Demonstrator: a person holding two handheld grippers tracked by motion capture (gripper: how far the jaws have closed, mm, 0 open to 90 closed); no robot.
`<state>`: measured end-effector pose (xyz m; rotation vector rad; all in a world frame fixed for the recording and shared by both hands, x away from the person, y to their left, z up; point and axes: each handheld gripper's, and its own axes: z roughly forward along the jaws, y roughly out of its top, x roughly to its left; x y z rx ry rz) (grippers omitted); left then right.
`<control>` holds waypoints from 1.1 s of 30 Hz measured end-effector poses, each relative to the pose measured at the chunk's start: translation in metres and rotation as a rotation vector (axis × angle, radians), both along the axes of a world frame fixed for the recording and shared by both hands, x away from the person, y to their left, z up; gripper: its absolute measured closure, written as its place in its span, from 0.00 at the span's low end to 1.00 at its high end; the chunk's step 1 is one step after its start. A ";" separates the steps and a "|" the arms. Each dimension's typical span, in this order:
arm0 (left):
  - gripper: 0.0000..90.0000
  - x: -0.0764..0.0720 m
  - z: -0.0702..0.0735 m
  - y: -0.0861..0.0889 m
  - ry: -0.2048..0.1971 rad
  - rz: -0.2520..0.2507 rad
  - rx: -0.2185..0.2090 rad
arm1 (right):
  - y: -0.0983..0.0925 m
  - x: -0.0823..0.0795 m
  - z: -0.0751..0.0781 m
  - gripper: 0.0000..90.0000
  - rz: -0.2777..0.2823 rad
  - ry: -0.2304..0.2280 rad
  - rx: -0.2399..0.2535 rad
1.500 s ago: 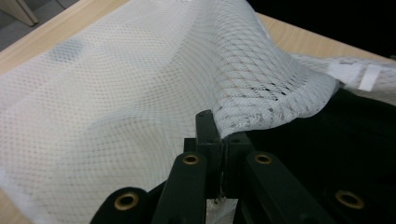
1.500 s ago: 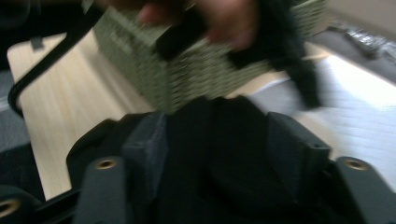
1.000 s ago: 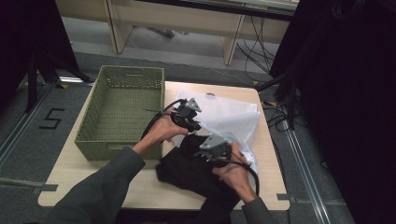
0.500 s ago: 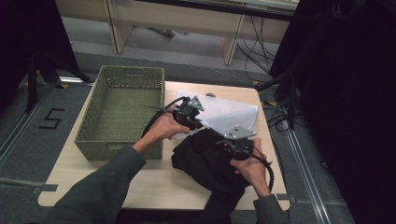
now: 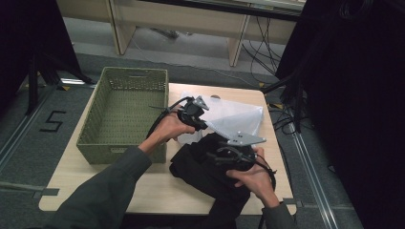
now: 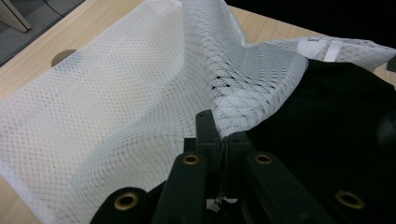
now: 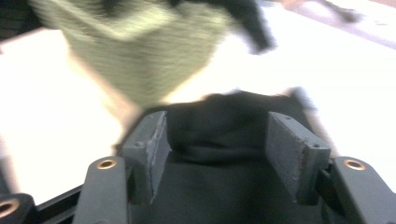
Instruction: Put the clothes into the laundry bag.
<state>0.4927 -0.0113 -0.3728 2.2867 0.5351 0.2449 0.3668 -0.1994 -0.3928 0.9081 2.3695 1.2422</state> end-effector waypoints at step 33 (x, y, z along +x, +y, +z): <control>0.98 -0.003 0.002 -0.004 0.014 -0.017 0.001 | -0.025 0.058 -0.059 0.92 -0.200 -0.025 -0.398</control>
